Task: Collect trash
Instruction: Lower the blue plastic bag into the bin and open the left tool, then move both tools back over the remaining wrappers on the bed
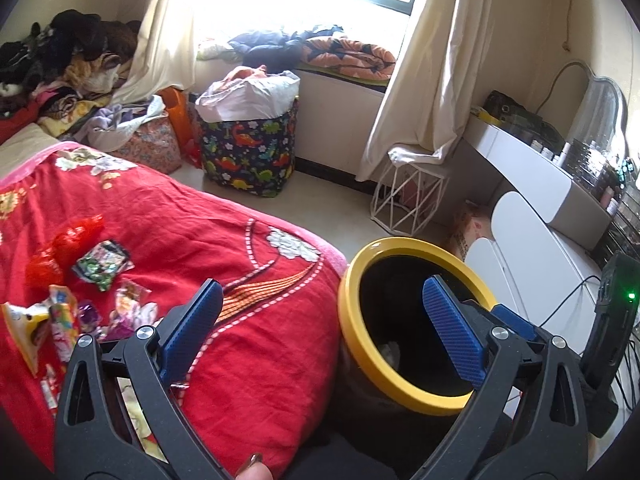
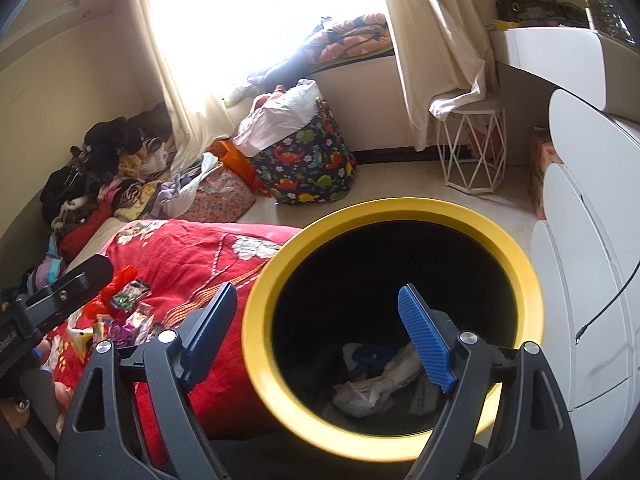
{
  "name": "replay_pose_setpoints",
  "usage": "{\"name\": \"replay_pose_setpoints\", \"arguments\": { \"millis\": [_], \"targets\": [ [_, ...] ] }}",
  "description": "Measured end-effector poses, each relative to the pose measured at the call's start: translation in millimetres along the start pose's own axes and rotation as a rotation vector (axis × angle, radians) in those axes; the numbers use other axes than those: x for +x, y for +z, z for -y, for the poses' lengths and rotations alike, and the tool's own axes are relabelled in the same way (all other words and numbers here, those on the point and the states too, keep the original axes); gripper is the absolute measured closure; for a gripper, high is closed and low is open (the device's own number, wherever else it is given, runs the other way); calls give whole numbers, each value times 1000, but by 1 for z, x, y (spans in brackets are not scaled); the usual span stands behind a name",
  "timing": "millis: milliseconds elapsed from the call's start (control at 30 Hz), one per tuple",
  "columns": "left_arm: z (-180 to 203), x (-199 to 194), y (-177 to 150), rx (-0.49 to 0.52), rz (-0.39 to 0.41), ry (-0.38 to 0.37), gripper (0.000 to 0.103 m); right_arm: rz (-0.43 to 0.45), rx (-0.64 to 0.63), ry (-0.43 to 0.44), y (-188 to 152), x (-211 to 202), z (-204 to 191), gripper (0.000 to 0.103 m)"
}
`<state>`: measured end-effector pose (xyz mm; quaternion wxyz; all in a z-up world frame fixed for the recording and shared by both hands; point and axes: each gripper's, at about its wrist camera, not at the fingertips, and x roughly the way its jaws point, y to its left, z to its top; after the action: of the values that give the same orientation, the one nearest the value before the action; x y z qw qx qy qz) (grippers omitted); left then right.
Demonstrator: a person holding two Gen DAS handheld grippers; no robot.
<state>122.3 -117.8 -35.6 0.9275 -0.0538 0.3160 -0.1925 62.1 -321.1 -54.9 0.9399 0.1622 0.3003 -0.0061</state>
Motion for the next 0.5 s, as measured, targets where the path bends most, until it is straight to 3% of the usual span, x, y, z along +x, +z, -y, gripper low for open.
{"name": "replay_pose_setpoints", "arguments": {
  "millis": [500],
  "targets": [
    [-42, -27, -5, -48, 43, 78, 11, -21, -106, 82, -13, 0, -56, 21]
  ]
}}
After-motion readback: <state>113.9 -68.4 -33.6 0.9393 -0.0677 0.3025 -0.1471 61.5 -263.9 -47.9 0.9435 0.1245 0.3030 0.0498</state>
